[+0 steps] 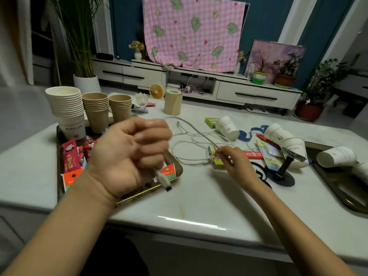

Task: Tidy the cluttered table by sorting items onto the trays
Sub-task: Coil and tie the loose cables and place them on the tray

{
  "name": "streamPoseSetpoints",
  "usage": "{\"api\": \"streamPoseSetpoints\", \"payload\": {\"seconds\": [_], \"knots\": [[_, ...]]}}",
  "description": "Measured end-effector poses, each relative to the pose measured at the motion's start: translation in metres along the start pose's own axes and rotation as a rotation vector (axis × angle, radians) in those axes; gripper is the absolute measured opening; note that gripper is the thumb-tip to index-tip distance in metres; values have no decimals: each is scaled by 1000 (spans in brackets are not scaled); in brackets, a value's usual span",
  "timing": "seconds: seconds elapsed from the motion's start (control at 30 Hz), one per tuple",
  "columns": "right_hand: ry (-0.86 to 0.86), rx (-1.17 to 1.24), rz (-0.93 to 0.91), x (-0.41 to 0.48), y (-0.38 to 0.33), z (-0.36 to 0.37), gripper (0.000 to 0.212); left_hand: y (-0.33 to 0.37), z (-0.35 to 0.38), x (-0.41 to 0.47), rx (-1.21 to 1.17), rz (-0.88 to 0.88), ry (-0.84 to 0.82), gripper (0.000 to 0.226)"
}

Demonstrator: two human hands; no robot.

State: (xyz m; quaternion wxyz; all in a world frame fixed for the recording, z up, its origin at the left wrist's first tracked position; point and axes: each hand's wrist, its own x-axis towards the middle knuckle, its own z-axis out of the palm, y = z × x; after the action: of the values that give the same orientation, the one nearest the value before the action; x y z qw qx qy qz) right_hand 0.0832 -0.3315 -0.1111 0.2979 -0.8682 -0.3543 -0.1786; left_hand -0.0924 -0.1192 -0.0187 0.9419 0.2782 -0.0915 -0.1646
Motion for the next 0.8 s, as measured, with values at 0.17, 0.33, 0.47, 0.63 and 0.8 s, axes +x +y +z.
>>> {"api": "streamPoseSetpoints", "payload": {"seconds": [0.17, 0.33, 0.47, 0.63, 0.8], "knots": [[64, 204, 114, 5, -12, 4, 11, 7, -4, 8, 63, 105, 122, 27], [171, 606, 134, 8, -51, 4, 17, -14, -6, 47, 403, 223, 429, 26], [109, 286, 57, 11, -49, 12, 19, -3, -6, 60, 281, 258, 418, 27], [-137, -54, -138, 16, -55, 27, 29, 5, -12, 86, 636, 299, 454, 26], [-207, -123, -239, 52, -76, 21, 32, -2, -28, 122, 1290, 291, 603, 24]]}}
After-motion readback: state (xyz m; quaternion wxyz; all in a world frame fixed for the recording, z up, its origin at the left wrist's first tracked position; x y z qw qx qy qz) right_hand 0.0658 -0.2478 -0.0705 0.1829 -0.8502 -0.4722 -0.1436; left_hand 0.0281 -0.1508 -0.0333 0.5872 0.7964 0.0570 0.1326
